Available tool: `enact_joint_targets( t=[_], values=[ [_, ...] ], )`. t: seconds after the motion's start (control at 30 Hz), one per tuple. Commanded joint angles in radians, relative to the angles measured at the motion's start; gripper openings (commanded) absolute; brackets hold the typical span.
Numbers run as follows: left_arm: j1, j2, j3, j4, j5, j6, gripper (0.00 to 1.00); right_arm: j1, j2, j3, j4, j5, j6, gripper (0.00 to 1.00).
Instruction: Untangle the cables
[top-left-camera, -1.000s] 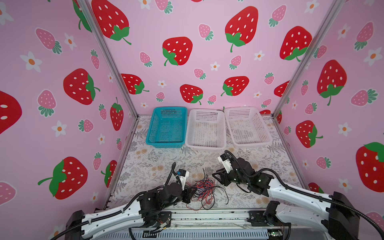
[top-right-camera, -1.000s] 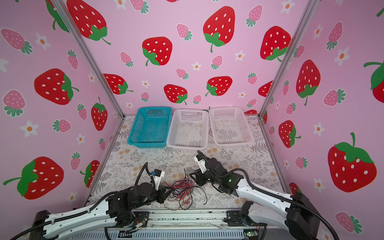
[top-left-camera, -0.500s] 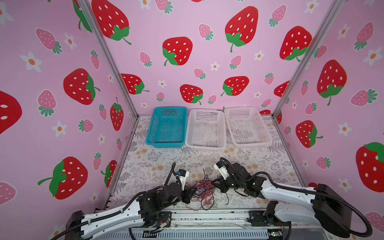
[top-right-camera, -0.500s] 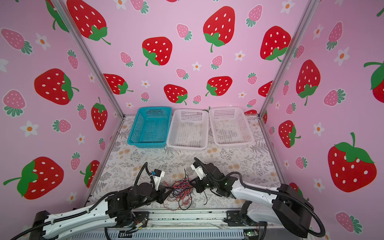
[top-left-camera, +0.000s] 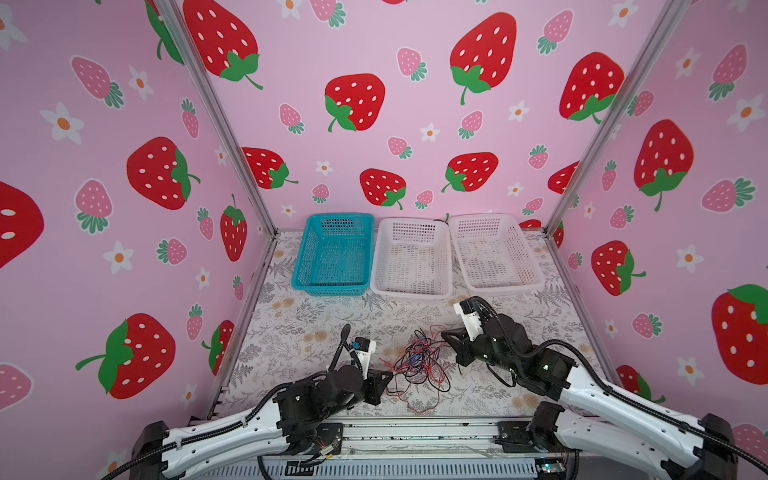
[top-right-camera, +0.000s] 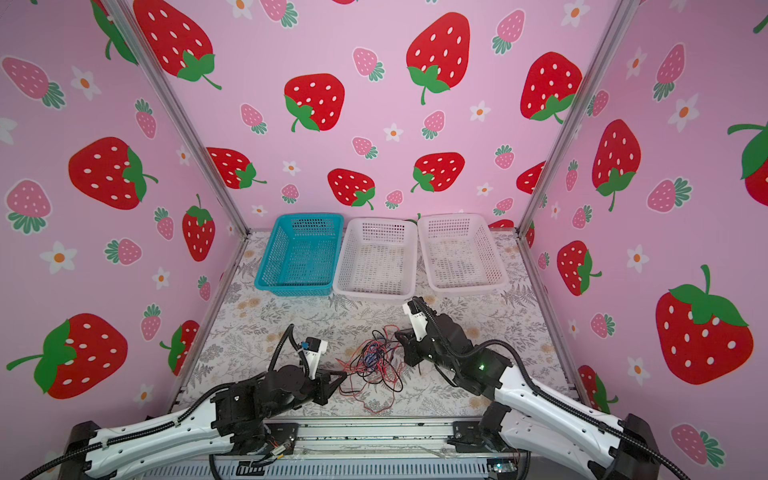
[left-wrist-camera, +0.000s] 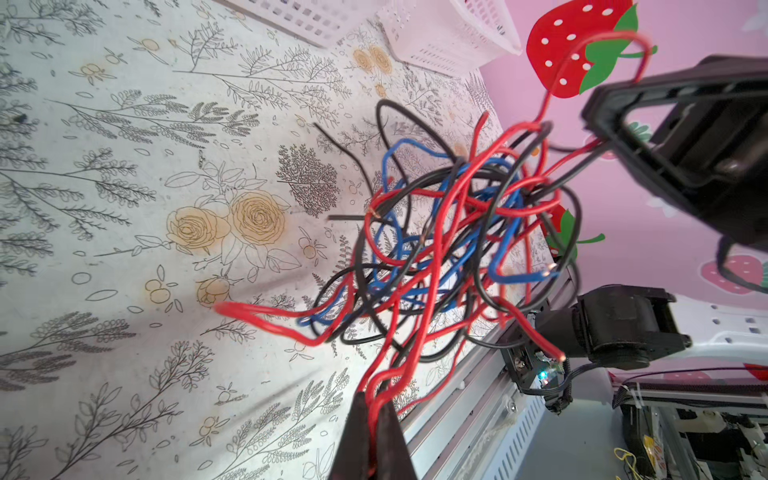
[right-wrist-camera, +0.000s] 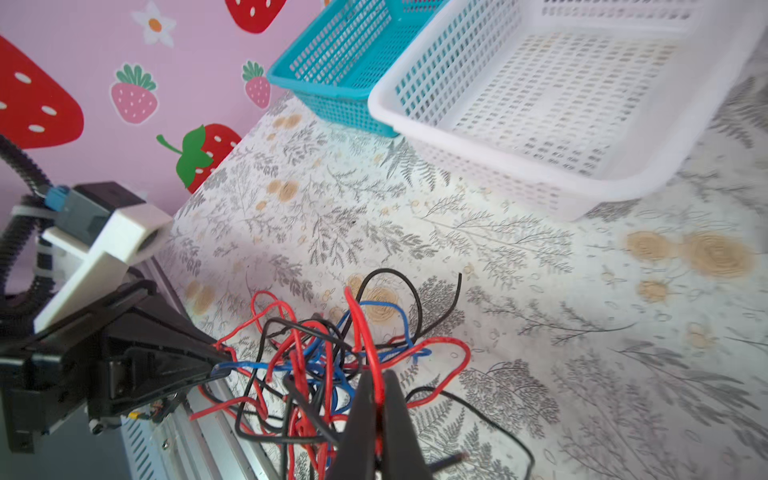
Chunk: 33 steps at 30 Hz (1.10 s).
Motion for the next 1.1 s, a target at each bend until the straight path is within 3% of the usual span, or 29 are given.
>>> enact_joint_targets(
  t=[0.0,0.43,0.57,0.73,0.87,1.0,1.07],
  values=[
    [-0.002,-0.005,-0.028,-0.119,-0.044,-0.025,0.00,-0.061,-0.064,0.090,-0.113,0.158,-0.037,0.00],
    [0.000,-0.168,-0.070,-0.342,-0.175,-0.134,0.00,-0.199,-0.143,0.269,-0.333,0.319,-0.059,0.00],
    [0.002,-0.220,-0.063,-0.423,-0.217,-0.183,0.00,-0.220,-0.137,0.289,-0.398,0.431,-0.044,0.00],
    [0.007,-0.325,-0.048,-0.557,-0.275,-0.260,0.00,-0.282,-0.126,0.288,-0.466,0.477,-0.031,0.00],
    [0.009,-0.417,-0.050,-0.597,-0.276,-0.274,0.00,-0.321,-0.119,0.250,-0.445,0.333,-0.040,0.00],
    [0.010,-0.464,-0.068,-0.503,-0.241,-0.248,0.00,-0.322,-0.127,0.171,-0.331,0.069,-0.083,0.00],
    [0.010,-0.449,-0.070,-0.453,-0.227,-0.235,0.00,-0.320,-0.129,0.130,-0.278,-0.055,-0.096,0.10]
  ],
)
